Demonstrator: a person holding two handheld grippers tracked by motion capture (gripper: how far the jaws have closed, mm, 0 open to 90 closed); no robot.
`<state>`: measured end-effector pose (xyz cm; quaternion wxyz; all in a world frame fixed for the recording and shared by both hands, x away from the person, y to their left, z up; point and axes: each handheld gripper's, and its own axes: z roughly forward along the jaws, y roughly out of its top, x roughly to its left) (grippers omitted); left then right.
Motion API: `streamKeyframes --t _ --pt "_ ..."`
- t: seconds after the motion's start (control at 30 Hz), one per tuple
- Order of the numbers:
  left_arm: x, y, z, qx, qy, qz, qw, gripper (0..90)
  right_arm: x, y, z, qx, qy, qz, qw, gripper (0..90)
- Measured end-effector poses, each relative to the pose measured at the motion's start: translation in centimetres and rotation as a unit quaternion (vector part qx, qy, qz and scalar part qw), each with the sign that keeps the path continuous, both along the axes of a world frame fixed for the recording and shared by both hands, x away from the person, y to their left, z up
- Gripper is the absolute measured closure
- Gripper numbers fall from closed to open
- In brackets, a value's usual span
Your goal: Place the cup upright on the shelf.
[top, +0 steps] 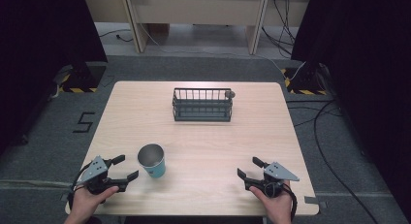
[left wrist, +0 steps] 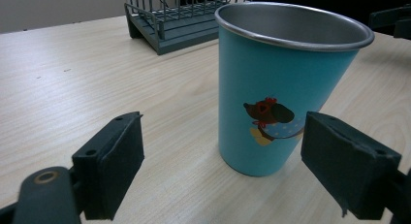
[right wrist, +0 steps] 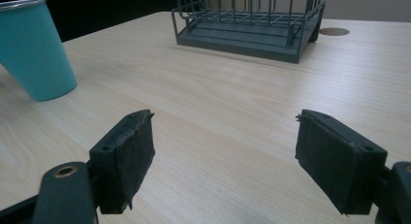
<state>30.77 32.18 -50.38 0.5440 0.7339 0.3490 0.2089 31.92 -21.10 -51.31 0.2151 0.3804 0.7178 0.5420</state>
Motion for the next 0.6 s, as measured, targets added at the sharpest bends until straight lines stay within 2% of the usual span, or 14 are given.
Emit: streamKeyframes --t 0.37,0.4,0.6 --pt "0.0 -0.1 0.1 0.002 -0.003 -0.004 1.0000 14.6 0.0 0.0 0.0 0.001 -0.002 -0.001 1.0000 21.5" --pt "0.0 -0.1 0.0 0.001 -0.002 -0.004 1.0000 14.6 0.0 0.1 0.0 0.008 -0.002 0.000 1.0000 20.9" --pt "0.0 -0.2 0.1 0.003 -0.004 -0.005 1.0000 14.6 0.1 1.0 0.4 0.004 -0.011 0.015 0.9998 20.0"
